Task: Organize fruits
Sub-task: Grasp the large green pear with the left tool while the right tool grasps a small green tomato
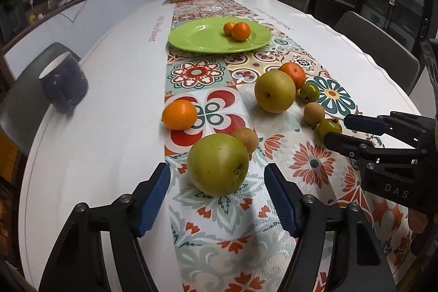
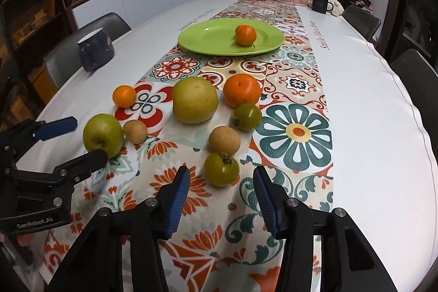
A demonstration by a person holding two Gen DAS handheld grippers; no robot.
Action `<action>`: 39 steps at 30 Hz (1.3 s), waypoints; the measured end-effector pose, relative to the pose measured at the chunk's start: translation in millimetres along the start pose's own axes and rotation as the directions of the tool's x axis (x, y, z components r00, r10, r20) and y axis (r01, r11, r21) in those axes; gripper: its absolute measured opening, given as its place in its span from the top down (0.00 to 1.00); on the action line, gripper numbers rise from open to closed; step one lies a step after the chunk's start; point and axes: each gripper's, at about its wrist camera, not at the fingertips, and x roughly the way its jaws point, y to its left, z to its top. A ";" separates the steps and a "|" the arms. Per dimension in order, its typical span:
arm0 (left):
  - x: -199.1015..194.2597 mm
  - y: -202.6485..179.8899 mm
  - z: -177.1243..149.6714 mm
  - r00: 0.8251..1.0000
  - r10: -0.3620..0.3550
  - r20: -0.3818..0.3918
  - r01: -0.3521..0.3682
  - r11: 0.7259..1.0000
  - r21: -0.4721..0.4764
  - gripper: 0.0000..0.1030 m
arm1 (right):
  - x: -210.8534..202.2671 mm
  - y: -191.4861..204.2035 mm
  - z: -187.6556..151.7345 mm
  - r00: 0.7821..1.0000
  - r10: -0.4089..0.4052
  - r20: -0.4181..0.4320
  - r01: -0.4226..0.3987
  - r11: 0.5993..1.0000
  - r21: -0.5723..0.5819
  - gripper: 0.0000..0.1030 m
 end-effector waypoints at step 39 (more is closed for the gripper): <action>-33.3 -4.3 13.7 0.998 -0.004 0.059 0.006 0.999 -0.040 0.52 | -28.6 9.6 6.8 0.997 0.050 0.064 -0.049 0.999 -0.019 0.70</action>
